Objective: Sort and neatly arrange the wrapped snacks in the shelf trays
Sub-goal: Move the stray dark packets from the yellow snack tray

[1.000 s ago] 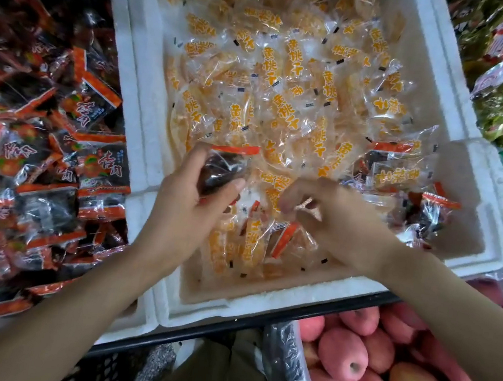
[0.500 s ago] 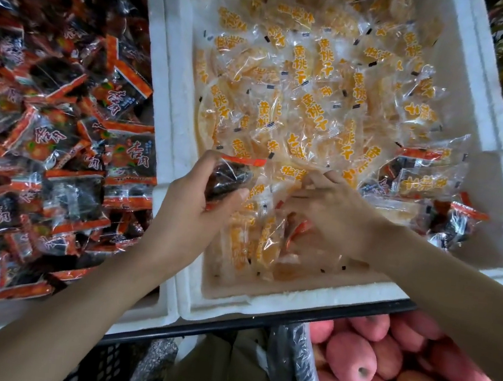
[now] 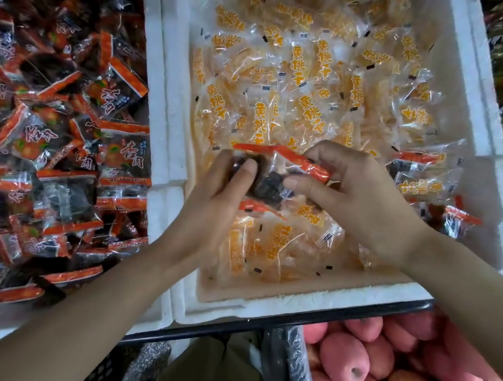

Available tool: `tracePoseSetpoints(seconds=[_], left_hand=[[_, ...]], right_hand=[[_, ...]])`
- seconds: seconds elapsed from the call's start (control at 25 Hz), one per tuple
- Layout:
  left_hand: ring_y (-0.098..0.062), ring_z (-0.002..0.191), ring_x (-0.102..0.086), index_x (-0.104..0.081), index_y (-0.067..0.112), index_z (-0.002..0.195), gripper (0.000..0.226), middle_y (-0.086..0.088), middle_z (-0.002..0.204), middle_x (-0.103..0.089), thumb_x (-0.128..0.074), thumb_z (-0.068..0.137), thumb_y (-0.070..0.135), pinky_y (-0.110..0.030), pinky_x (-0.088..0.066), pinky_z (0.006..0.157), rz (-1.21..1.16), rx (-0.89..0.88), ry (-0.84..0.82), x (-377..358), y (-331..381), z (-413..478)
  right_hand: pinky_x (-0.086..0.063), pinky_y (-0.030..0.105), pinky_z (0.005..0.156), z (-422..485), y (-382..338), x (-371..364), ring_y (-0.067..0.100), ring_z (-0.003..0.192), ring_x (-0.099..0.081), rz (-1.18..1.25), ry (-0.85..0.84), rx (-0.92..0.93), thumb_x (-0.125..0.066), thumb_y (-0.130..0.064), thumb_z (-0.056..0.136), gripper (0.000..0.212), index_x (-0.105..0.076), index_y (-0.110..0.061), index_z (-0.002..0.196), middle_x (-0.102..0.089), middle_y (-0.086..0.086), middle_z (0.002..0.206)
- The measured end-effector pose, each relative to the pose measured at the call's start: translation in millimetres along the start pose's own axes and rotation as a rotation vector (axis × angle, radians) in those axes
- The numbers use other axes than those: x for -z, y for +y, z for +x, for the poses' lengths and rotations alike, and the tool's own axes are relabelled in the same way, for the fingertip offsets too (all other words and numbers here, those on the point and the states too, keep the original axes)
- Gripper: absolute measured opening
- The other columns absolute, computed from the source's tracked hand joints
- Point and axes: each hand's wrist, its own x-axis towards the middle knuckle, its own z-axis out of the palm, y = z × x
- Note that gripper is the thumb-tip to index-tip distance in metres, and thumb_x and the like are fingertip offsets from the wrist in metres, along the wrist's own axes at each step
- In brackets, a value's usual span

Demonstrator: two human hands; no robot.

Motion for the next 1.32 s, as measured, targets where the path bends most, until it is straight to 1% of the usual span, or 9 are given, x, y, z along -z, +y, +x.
tracePoseSetpoints(seconds=[0.12, 0.24, 0.4, 0.48, 0.76, 0.96, 1.04, 1.2, 1.32], left_hand=[[-0.013, 0.098, -0.064, -0.052, 0.025, 0.112, 0.028, 0.005, 0.102, -0.065, -0.058, 0.087, 0.037, -0.038, -0.056, 0.085, 0.055, -0.086, -0.093, -8.2, 1.6, -7.1], [-0.016, 0.089, -0.066, -0.054, 0.025, 0.105, 0.024, 0.004, 0.092, -0.066, -0.065, 0.084, 0.031, -0.045, -0.054, 0.084, 0.164, -0.175, 0.026, -2.1, 3.8, -8.1], [0.008, 0.084, -0.061, -0.048, 0.025, 0.107, 0.029, 0.018, 0.087, -0.062, -0.066, 0.085, 0.025, -0.007, -0.046, 0.069, 0.324, -0.228, 0.187, 22.7, 9.8, -18.5], [0.014, 0.087, -0.059, -0.043, 0.028, 0.108, 0.034, 0.023, 0.094, -0.059, -0.066, 0.084, 0.024, -0.004, -0.043, 0.070, 0.459, -0.298, 0.260, 47.3, 9.2, -26.4], [-0.037, 0.100, -0.057, -0.047, 0.007, 0.123, 0.043, -0.018, 0.120, -0.055, -0.064, 0.087, 0.021, -0.043, -0.046, 0.077, 0.944, -0.231, 0.661, 167.2, -13.6, -37.6], [-0.043, 0.104, -0.053, -0.042, 0.006, 0.129, 0.045, -0.020, 0.127, -0.046, -0.060, 0.091, 0.020, -0.045, -0.043, 0.067, 1.096, -0.075, 0.689, 206.5, -16.2, -32.0], [-0.039, 0.110, -0.051, -0.038, 0.008, 0.131, 0.045, -0.018, 0.128, -0.043, -0.055, 0.093, 0.025, -0.047, -0.045, 0.077, 1.150, -0.017, 0.639, 201.3, -15.9, -28.6], [-0.039, 0.108, -0.049, -0.048, 0.006, 0.125, 0.052, -0.019, 0.116, -0.050, -0.055, 0.086, 0.041, -0.050, -0.042, 0.091, 1.398, -0.049, 0.586, 177.9, -16.1, -36.4], [-0.035, 0.101, -0.048, -0.054, 0.008, 0.117, 0.049, -0.016, 0.106, -0.053, -0.055, 0.081, 0.041, -0.046, -0.039, 0.088, 1.414, -0.219, 0.531, 159.0, -17.9, -42.2]], right_hand=[[-0.055, 0.027, 0.065, -0.8, -5.2, -8.8, 0.008, 0.067, -0.064, 0.098, 0.080, 0.040, -0.070, -0.024, 0.080, 0.019, -0.052, -0.028, 0.085, -0.063, -0.005, 0.079], [-0.054, 0.024, 0.073, -0.2, -5.0, -16.0, 0.008, 0.080, -0.064, 0.161, 0.166, 0.037, -0.069, -0.018, 0.083, 0.028, -0.047, -0.033, 0.092, -0.062, -0.006, 0.092], [-0.041, 0.022, 0.097, 0.3, 1.6, -28.4, 0.007, 0.113, -0.052, -0.138, 0.067, 0.129, -0.059, -0.017, 0.091, 0.042, -0.043, -0.021, 0.129, -0.053, -0.007, 0.121], [-0.031, 0.018, 0.098, 11.1, -5.1, -49.9, 0.014, 0.120, -0.044, -0.247, 0.010, 0.243, -0.053, -0.018, 0.094, 0.043, -0.043, -0.014, 0.135, -0.050, 0.002, 0.131], [-0.022, 0.049, 0.114, 76.7, -40.3, -145.1, 0.037, 0.141, -0.020, -0.674, -0.103, 0.364, -0.029, -0.035, 0.096, 0.057, -0.036, -0.002, 0.141, -0.030, 0.020, 0.149], [-0.036, 0.057, 0.104, 87.1, -44.1, -158.5, 0.041, 0.134, -0.033, -0.799, -0.049, 0.373, -0.030, -0.034, 0.092, 0.056, -0.047, 0.000, 0.133, -0.042, 0.021, 0.140], [-0.038, 0.056, 0.102, 84.7, -42.3, -159.1, 0.040, 0.132, -0.037, -0.789, -0.036, 0.388, -0.029, -0.033, 0.091, 0.054, -0.051, -0.001, 0.129, -0.046, 0.020, 0.137], [-0.045, 0.046, 0.097, 68.9, -43.0, -150.5, 0.031, 0.121, -0.048, -0.659, -0.005, 0.437, -0.032, -0.027, 0.091, 0.042, -0.056, -0.007, 0.120, -0.054, 0.014, 0.125], [-0.032, 0.026, 0.099, 41.9, -31.3, -133.6, 0.018, 0.117, -0.046, -0.516, -0.050, 0.433, -0.035, -0.025, 0.093, 0.037, -0.055, -0.010, 0.119, -0.052, 0.009, 0.124]])
